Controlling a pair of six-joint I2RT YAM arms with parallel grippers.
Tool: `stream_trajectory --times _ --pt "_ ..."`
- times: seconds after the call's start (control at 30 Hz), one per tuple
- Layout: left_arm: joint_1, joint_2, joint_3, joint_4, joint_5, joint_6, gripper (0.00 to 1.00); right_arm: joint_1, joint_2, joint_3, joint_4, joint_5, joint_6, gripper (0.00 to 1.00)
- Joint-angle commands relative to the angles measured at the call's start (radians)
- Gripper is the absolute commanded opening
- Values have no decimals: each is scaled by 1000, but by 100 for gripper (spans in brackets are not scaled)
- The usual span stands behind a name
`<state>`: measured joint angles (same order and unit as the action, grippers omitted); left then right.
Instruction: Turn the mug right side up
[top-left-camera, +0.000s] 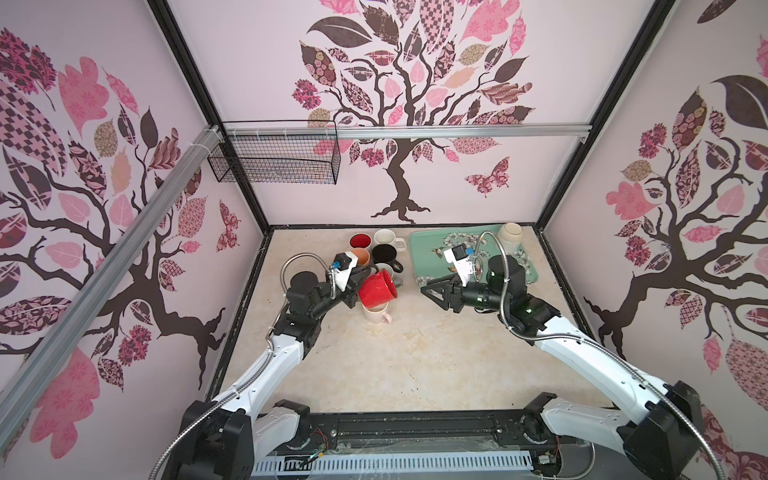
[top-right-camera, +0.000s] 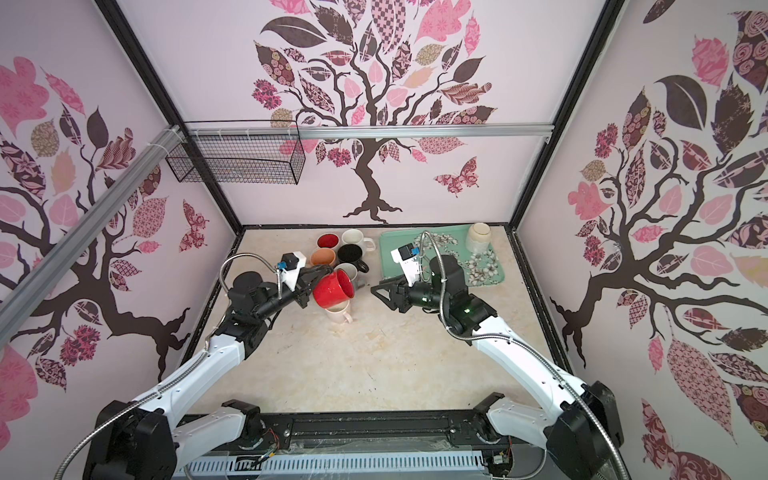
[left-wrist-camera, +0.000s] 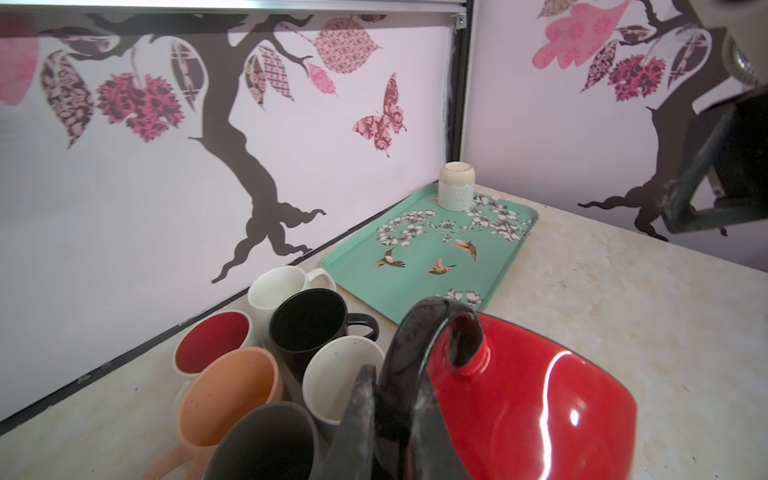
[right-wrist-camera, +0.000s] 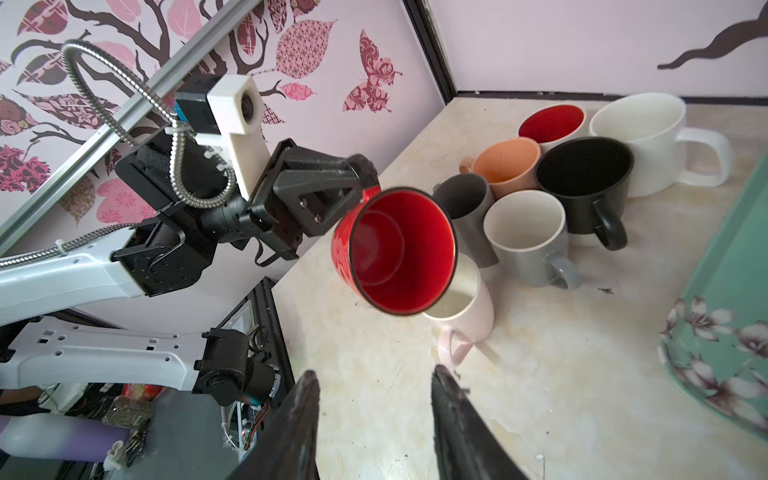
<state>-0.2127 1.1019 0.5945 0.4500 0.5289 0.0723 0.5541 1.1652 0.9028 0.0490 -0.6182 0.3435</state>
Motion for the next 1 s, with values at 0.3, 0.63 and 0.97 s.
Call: stream_trajectory --times 0.3,0.63,0.97 --pt "272 -16 -238 501 8 -280 0 11 36 20 16 -32 -9 47" --pt "227 16 -268 438 42 -206 0 11 36 -15 12 -43 -18 47" --pt "260 110 -377 623 -4 -305 0 90 113 -15 -4 -23 -59 47"
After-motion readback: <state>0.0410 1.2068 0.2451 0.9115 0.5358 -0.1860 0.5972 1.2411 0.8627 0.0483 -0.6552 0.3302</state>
